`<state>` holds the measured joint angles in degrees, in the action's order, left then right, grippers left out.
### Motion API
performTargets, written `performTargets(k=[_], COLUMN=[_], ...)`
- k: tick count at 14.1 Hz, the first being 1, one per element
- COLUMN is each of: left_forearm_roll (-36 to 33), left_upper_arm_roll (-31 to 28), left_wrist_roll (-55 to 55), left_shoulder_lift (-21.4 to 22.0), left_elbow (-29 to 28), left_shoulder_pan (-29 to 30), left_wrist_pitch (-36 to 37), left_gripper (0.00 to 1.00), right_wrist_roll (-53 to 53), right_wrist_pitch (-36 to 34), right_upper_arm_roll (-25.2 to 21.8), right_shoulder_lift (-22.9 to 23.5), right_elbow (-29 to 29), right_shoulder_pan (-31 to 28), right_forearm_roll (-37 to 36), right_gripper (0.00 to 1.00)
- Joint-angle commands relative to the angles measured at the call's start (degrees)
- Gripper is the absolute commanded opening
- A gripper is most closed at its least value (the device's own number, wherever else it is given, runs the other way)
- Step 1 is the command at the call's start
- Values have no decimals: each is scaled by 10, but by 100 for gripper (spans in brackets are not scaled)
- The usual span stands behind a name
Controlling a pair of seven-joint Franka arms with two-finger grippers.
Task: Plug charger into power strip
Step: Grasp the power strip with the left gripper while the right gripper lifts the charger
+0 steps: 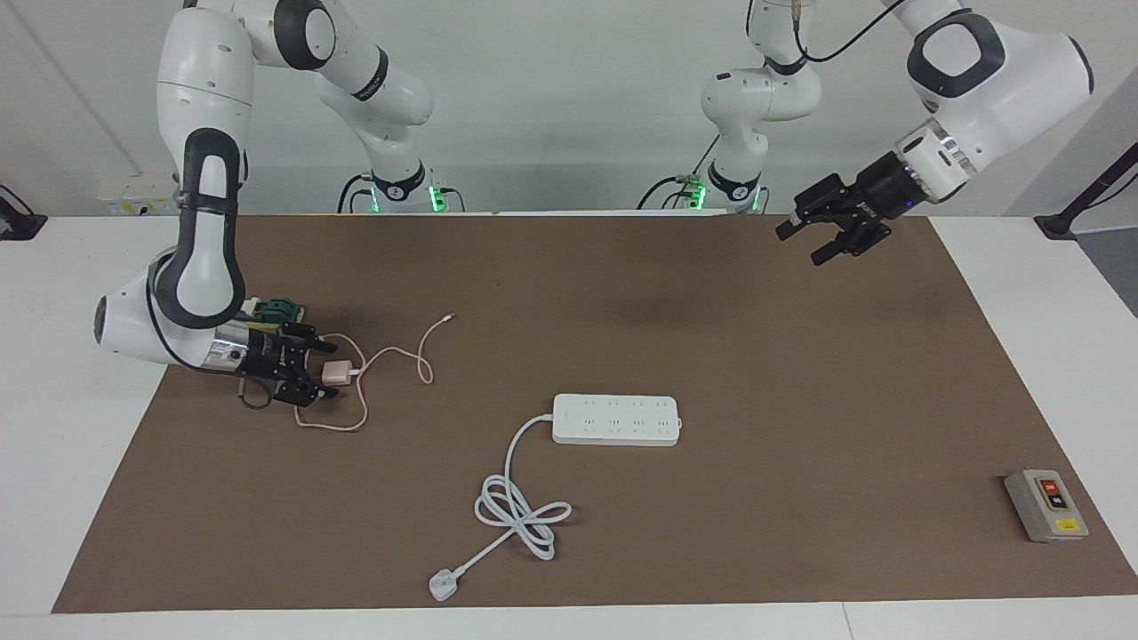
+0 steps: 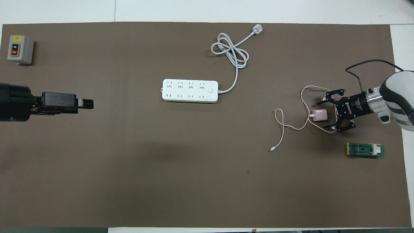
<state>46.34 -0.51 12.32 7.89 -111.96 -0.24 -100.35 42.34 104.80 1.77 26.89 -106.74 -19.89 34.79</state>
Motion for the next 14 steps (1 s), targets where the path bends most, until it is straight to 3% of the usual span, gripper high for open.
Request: performTargets(k=[1,3,7,10,11,12,14], left_forearm_roll=[137,202,339,399,416,444,466], left_upper_arm_roll=[-6,-5,-5,-4,-4,-4,-3], left_wrist_roll=[69,133,248,280,313,355,406], left_shoulder_lift=[-2,-35,-88,-117,-138,-179,-217], left_elbow=[-63,-77,-111,-122,-123,-122,-122], left_shoulder_pan=[-15,-16,-45,-62,-64,-64,-66], left_wrist_pitch=[-27,-27,-28,-20,-1,31,43], left_gripper=[100,100,100,100,100,100,100], right_wrist_roll=[-22,-21,-22,-24,-23,-23,-23], right_wrist_pitch=[13,15,33,49,49,49,49], right_upper_arm_roll=[5,5,4,4,4,5,4], right_shoulder_lift=[-4,-4,-5,-8,-8,-8,-8], right_elbow=[-13,-13,-22,-36,-37,-36,-36], right_shoulder_pan=[-8,-8,-13,-15,-15,-15,-14], right_forearm_roll=[15,18,20,20,20,20,20], right_gripper=[100,99,78,74,67,50,14])
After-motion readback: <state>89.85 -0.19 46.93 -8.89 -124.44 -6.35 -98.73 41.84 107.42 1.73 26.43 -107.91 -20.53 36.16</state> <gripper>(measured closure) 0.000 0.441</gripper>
